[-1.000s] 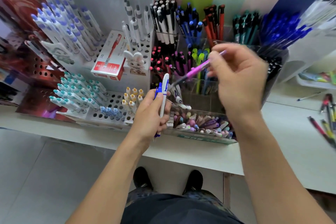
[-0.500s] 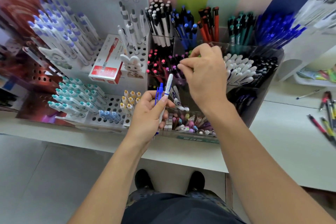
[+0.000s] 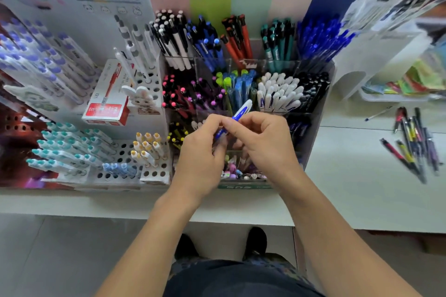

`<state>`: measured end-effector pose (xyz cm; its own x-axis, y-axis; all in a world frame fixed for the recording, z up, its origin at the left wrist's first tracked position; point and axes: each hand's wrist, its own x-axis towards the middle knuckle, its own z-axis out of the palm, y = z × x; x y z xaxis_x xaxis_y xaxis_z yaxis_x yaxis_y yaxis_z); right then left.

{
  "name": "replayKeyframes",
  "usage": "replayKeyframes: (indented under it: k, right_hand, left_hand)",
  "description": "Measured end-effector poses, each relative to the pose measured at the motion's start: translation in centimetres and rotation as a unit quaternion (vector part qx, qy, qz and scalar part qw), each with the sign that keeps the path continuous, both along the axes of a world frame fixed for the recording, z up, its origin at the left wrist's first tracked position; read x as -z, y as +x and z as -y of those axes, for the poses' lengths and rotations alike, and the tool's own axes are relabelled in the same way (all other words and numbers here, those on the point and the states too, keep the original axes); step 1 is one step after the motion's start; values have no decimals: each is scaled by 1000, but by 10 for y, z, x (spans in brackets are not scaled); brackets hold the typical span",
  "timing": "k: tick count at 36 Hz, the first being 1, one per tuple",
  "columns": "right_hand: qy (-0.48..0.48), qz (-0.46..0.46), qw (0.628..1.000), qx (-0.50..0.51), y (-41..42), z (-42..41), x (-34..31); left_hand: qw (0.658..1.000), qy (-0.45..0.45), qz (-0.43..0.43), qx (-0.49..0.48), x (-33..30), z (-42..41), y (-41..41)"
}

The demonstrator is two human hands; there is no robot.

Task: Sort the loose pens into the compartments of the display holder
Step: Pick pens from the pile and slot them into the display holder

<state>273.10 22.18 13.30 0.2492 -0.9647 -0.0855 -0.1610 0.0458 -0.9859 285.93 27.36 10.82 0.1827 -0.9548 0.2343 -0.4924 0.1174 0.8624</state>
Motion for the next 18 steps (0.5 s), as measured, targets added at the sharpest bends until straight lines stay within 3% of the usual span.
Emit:
replayKeyframes:
  k: [4, 7, 11, 13, 15, 18]
  right_hand:
    - [34, 33, 997, 53, -13, 3, 2]
    - [45, 91, 989, 107, -30, 9, -4]
    - [49, 150, 978, 133, -57, 18, -5]
    - [59, 171, 974, 139, -67, 20, -3]
    - [65, 180, 972, 139, -73, 20, -2]
    - [48, 208, 965, 151, -76, 20, -7]
  left_hand:
    - [998, 57, -8, -7, 11, 4, -5]
    - [981, 121, -149, -3, 11, 7, -12]
    - [897, 186, -401, -11, 4, 8, -19]
    - [851, 203, -485, 4, 1, 8, -20]
    - [835, 208, -509, 20, -2, 9, -20]
    - [840, 198, -504, 34, -6, 12, -22]
